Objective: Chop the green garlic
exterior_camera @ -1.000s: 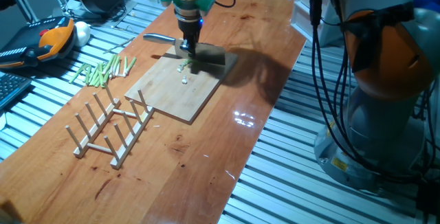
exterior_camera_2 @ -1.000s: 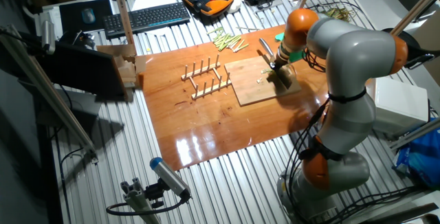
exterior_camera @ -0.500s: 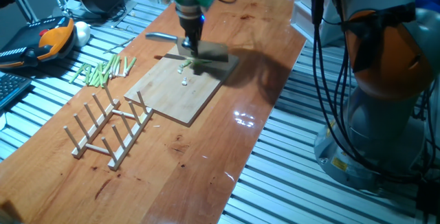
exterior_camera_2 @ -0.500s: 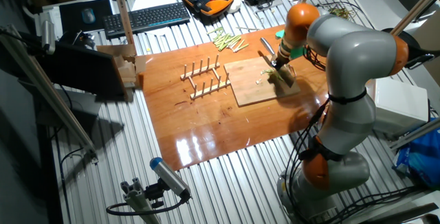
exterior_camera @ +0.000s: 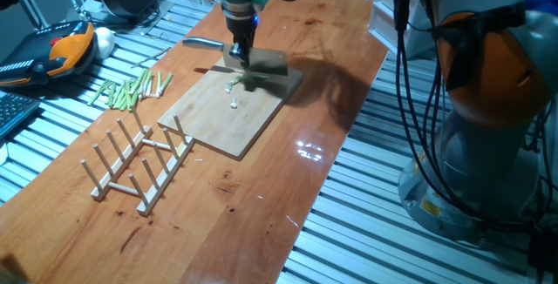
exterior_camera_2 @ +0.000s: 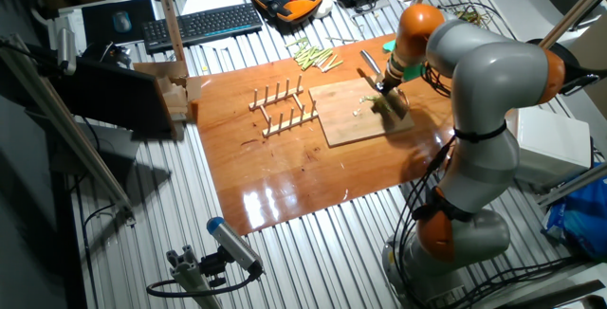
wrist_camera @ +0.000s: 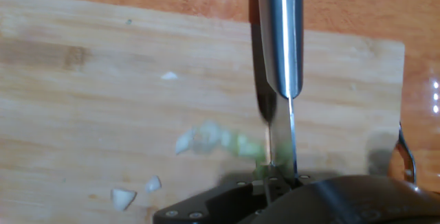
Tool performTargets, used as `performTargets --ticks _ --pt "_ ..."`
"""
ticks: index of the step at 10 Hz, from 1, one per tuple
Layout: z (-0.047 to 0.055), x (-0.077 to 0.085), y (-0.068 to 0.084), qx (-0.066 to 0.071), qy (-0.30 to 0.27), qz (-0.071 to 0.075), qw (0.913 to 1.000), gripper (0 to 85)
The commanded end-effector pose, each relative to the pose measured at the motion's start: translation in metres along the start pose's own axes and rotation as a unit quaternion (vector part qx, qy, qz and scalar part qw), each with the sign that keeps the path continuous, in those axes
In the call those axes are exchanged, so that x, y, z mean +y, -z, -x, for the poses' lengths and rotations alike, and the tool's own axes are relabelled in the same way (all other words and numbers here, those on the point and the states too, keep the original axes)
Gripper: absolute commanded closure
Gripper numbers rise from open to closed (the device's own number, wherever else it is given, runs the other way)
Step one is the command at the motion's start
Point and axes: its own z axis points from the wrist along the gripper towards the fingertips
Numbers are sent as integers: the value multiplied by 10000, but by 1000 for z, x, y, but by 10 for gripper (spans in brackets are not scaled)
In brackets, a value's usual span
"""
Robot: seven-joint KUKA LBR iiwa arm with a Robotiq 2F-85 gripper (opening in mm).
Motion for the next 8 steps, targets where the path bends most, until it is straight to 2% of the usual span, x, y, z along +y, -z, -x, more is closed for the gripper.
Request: performTargets --ticks 1,4,8 --pt "0 1 -2 -4 -12 10 10000 850" --pt "-3 0 -5 -34 -12 6 10000 850" --pt "-16 2 -14 -185 -103 -20 9998 850"
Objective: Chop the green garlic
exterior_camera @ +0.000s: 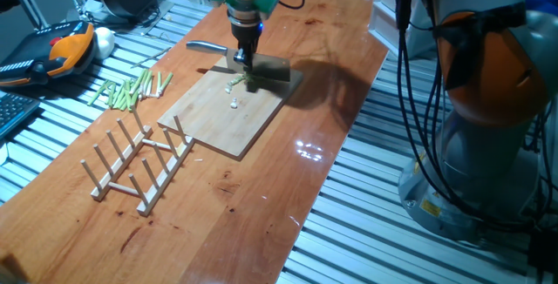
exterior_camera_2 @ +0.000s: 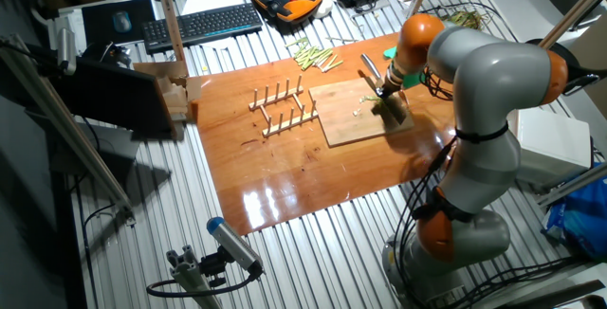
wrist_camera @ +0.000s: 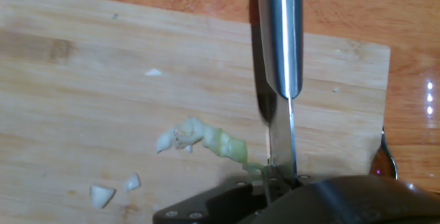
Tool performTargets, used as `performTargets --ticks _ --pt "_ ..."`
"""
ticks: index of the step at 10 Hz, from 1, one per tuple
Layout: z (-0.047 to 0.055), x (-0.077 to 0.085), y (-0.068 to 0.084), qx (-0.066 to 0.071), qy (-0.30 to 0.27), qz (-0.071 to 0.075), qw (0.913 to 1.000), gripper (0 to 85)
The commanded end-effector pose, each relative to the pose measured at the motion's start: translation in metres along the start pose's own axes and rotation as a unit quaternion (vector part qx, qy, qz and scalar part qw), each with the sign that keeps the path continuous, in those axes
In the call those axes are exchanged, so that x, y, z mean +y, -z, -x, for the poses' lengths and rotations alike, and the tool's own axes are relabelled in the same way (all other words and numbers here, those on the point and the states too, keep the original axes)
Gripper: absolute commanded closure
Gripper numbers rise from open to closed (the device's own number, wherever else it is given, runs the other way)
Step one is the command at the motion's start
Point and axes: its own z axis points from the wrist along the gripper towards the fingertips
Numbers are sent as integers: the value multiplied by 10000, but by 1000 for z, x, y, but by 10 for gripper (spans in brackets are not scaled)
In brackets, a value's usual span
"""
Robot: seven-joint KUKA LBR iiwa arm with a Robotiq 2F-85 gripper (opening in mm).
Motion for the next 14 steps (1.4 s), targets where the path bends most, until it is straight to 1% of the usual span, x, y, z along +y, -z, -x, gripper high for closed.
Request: performTargets --ticks 1,3,4,6,7,8,9,10,11,12,13,14 --pt "-6 2 -3 35 -9 18 10000 850" --pt "-5 5 5 128 -31 21 9999 850" --pt "-1 8 10 167 -53 9 9998 850" --pt "11 13 22 259 -76 19 9996 850" --pt "20 14 30 330 -80 72 9994 850" --pt "29 17 38 413 -126 164 9989 850" --pt "37 25 45 424 -169 140 9989 850" --pt "43 34 51 417 -246 136 9987 850" --pt "48 44 57 436 -328 196 9983 850" --pt "54 61 64 480 -486 269 9973 850" --pt "57 74 70 492 -606 233 9967 850" --pt "59 84 74 474 -646 153 9967 850"
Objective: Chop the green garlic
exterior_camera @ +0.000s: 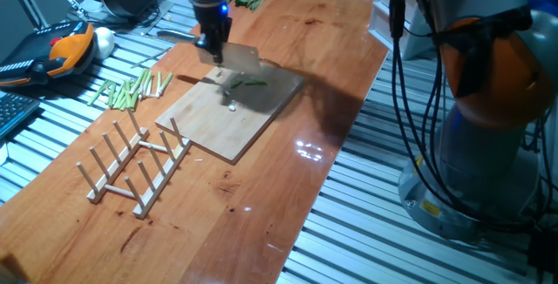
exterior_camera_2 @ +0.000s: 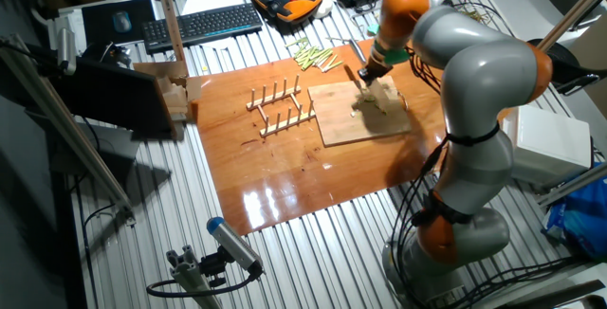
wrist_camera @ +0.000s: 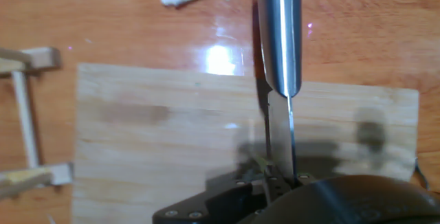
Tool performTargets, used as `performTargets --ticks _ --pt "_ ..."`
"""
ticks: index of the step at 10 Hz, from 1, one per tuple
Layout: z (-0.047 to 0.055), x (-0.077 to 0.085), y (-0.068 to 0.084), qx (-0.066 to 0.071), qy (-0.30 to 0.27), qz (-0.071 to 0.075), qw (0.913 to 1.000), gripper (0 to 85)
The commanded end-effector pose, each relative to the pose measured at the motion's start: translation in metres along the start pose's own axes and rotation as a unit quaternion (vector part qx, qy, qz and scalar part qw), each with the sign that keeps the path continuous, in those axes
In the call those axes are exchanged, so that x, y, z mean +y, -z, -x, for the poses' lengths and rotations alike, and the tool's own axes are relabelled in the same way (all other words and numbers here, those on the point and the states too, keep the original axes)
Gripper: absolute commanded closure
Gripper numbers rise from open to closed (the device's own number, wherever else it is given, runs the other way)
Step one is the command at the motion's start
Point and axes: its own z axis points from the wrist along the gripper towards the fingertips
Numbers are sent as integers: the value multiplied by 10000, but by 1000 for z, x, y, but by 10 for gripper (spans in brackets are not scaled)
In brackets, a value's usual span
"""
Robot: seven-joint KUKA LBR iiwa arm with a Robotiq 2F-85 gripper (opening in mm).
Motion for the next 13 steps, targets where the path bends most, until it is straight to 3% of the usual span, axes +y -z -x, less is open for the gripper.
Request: performTargets --ticks 1,2,3,4,5,11,12,13 --pt "1 12 -1 -92 88 -74 9999 850" --pt "4 15 -2 151 -487 776 9957 850" --pt "6 8 -6 -29 23 386 9992 850" --pt "7 9 -6 -446 407 -841 9946 850" --pt "7 11 -4 -266 216 -260 9991 850" --pt "8 11 -5 -248 366 -218 9988 850" --pt "8 11 -5 -189 442 -81 9988 850" --pt "9 10 -6 -197 495 -82 9985 850"
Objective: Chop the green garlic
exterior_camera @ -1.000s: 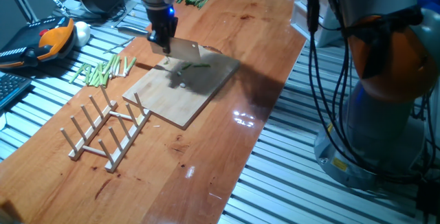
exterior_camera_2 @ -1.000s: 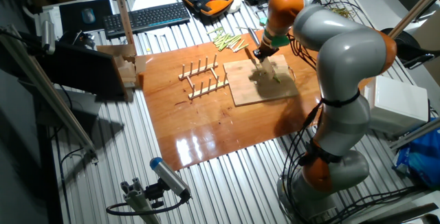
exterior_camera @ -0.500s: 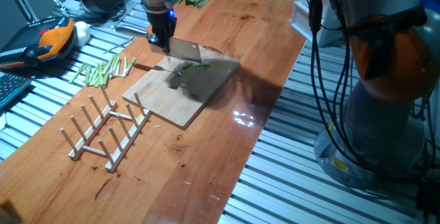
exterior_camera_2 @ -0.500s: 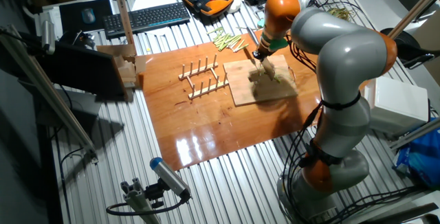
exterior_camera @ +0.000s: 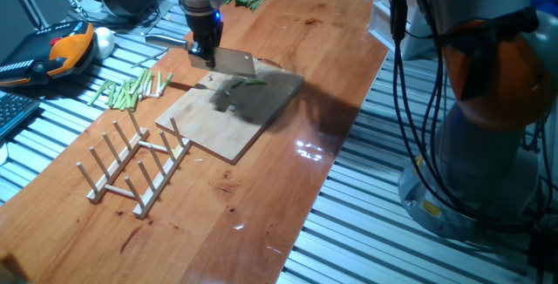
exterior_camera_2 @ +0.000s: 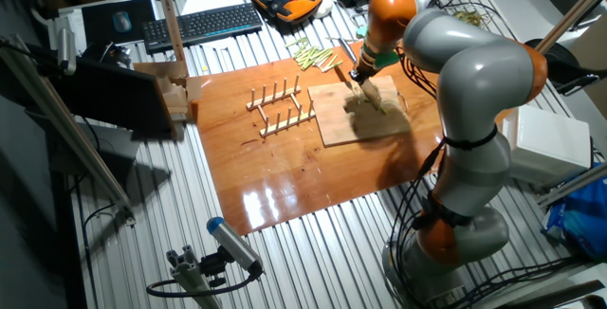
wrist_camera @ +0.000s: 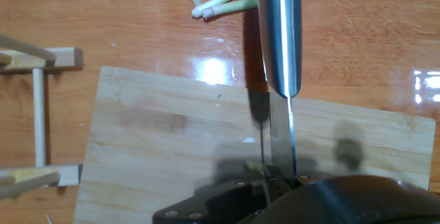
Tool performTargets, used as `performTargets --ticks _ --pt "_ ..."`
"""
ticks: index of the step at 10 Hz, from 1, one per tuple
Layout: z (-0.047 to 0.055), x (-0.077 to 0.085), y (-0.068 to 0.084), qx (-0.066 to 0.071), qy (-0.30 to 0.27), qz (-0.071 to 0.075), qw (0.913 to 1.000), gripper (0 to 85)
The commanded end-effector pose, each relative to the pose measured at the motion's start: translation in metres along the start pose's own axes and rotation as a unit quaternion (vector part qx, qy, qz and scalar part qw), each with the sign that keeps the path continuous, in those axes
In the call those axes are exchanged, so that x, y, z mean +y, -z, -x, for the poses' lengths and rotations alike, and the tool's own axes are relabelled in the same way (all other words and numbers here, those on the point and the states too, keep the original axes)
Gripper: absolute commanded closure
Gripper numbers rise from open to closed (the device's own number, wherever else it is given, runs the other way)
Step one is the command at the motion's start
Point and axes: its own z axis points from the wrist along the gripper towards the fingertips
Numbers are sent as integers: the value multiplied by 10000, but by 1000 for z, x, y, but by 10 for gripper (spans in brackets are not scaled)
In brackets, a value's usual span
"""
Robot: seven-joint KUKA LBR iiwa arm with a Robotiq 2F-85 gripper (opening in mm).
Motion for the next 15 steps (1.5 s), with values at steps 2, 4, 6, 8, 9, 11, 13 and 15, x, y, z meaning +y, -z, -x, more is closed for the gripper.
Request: performTargets --ticks 2,4,6,8,9,11,13,15 --pt "0 -1 0 -38 65 -17 10000 850" --pt "0 -1 0 -191 226 -27 9996 850" --pt "0 -1 0 -101 422 289 9986 850" --pt "0 -1 0 -361 301 165 9988 850" --pt "0 -1 0 -26 218 491 9986 850" --pt "10 14 8 226 18 461 9987 850" --pt "34 65 31 395 -65 419 9983 850" --pt "38 113 37 333 -212 393 9984 850"
